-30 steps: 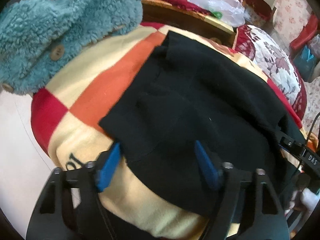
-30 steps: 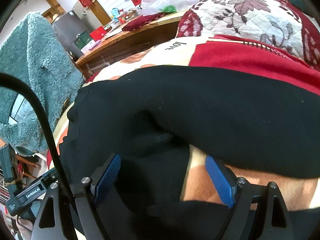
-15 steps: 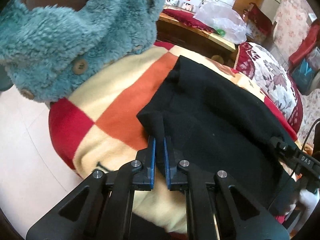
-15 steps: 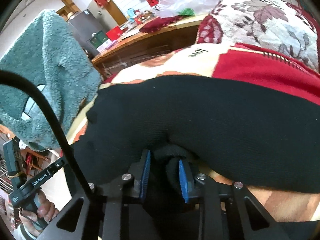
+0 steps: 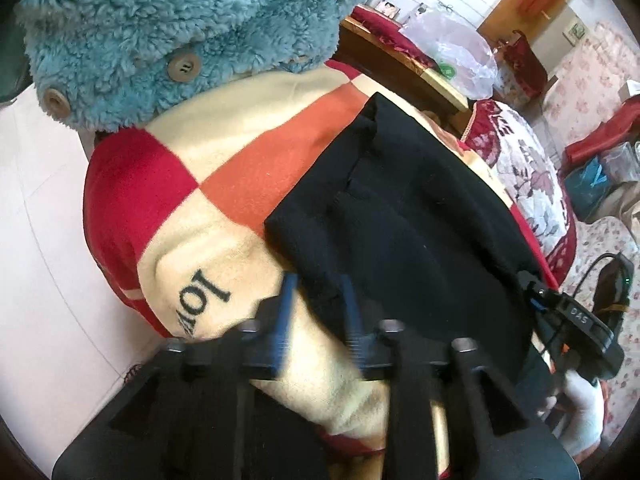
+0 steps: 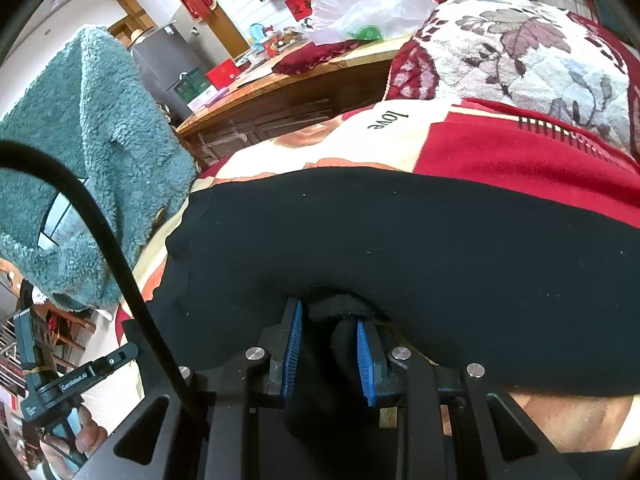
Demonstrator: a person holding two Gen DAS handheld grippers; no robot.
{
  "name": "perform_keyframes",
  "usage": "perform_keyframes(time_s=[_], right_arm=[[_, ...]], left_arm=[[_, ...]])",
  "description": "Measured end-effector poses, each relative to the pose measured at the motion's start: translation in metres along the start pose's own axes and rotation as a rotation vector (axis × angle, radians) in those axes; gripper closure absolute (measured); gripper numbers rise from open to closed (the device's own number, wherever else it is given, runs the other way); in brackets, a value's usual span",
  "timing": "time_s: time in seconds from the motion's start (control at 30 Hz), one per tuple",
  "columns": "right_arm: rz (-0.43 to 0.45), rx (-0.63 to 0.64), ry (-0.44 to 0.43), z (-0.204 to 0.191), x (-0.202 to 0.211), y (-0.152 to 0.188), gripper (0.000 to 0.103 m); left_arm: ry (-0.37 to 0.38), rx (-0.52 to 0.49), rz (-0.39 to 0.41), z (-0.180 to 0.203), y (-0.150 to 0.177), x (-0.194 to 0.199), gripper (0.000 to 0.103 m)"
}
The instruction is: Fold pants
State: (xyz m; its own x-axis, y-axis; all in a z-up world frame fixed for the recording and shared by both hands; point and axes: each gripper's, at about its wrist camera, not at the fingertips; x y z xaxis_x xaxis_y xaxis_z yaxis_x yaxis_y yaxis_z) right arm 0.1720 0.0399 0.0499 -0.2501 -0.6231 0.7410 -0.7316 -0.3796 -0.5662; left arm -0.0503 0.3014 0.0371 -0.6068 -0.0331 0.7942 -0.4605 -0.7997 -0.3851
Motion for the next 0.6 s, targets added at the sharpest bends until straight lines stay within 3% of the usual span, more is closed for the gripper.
perform_keyframes(time_s=[0.03,0.23,0.37,0.5,0.6], right_arm=[[-0.005,-0.004,-0.004,0.001,-0.002,0.001,0.078],[-0.050,-0.109,-0.053,0.011,0.002,0.008,0.070],[-0.028,-0.070,-0.019,0.011,0.037,0.029,0.068],[-0.012,-0.119,0.017,0.029,0.080,0.067,0.060],[-0.001,-0.162,0.081,0.051,0.110,0.091,0.059]], left_arm=[[0.003,0.004,0.000,-0.001,0.000,0.000,0.056],[-0.024,0.023,-0.013,0.000,-0.003,-0.005,0.056],[-0.064,-0.027,-0.015,0.008,0.001,-0.009,0.056],[-0.072,-0.022,-0.008,0.011,0.002,-0.013,0.056],[-0.107,-0.041,-0.005,0.016,0.000,-0.013,0.056]])
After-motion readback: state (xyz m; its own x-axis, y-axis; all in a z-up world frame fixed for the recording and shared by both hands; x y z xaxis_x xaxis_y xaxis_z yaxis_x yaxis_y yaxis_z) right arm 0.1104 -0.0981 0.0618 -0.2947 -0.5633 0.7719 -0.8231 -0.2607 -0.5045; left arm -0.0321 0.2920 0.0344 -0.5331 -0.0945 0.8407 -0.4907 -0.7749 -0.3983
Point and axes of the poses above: each gripper's, at about its wrist camera, not at the fingertips, and x roughly against the way its jaws point, z to its right, y to its underside, and after that the axes turned 10 degrees about x, right-handed
